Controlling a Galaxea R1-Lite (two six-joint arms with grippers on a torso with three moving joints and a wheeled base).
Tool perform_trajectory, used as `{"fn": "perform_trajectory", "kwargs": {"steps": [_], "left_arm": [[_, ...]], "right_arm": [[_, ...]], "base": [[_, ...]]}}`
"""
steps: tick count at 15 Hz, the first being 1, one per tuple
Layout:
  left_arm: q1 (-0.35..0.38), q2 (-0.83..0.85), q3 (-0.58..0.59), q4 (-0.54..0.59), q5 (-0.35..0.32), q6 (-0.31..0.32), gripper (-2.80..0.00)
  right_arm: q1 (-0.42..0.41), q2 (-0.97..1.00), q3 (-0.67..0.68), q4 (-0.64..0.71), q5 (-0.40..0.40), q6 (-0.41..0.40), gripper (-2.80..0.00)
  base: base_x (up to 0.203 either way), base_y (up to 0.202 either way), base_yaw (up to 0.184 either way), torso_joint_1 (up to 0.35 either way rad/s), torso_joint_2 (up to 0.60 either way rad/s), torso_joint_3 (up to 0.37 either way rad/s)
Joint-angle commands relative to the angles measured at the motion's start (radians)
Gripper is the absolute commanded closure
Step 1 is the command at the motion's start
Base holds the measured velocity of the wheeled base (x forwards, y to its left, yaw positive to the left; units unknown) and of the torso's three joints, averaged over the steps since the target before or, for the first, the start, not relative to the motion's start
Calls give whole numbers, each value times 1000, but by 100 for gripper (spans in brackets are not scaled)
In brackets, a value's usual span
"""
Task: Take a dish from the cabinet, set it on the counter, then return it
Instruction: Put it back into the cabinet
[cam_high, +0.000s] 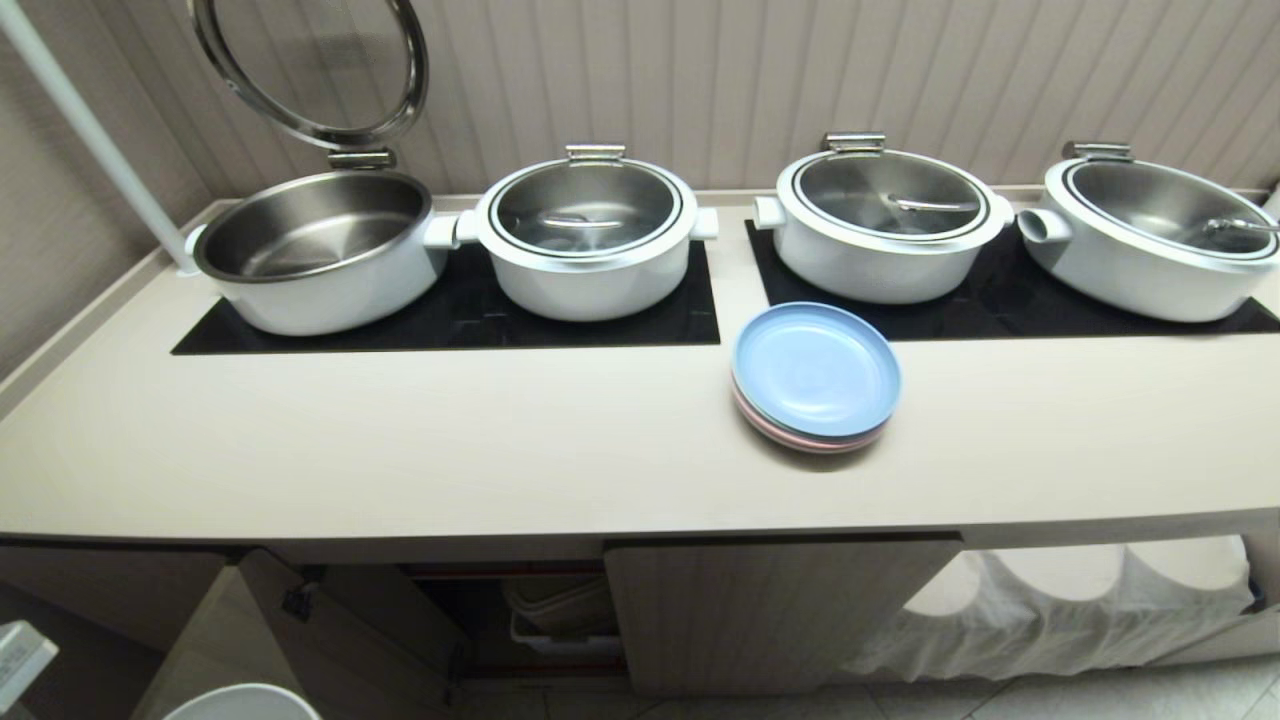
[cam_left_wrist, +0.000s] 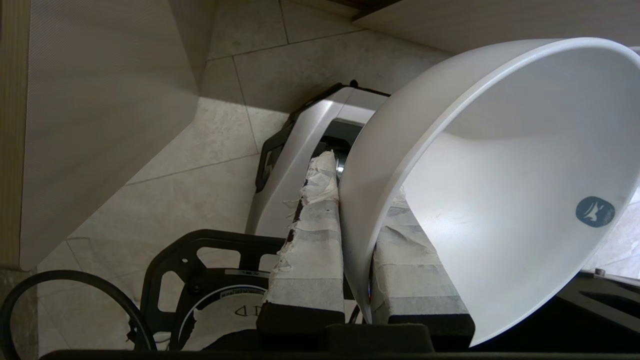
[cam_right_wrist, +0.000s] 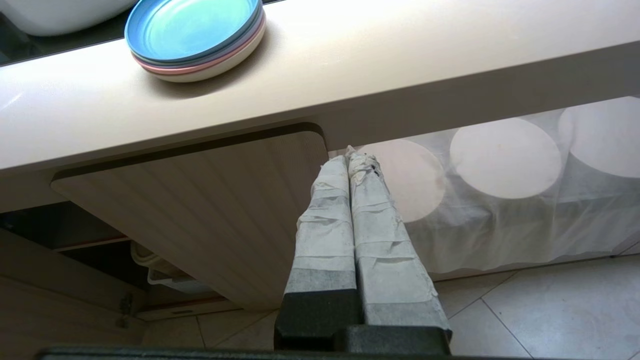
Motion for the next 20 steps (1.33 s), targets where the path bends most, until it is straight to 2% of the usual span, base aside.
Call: {"fn": "perform_trajectory", "kwargs": {"steps": [1,10,20], "left_arm": [[-2,3,2,3,1,-2,0],[-3,5,10,3,-2,-2,0],[-5,12,10,1,-11,-7,0]], "right_arm": [[0,1,0,0,0,1,0],[0,1,0,0,0,1,0],[0,1,0,0,0,3,0]], "base": [[0,0,0,0,0,0],[0,0,0,0,0,0],[0,0,0,-54,127,63]]}}
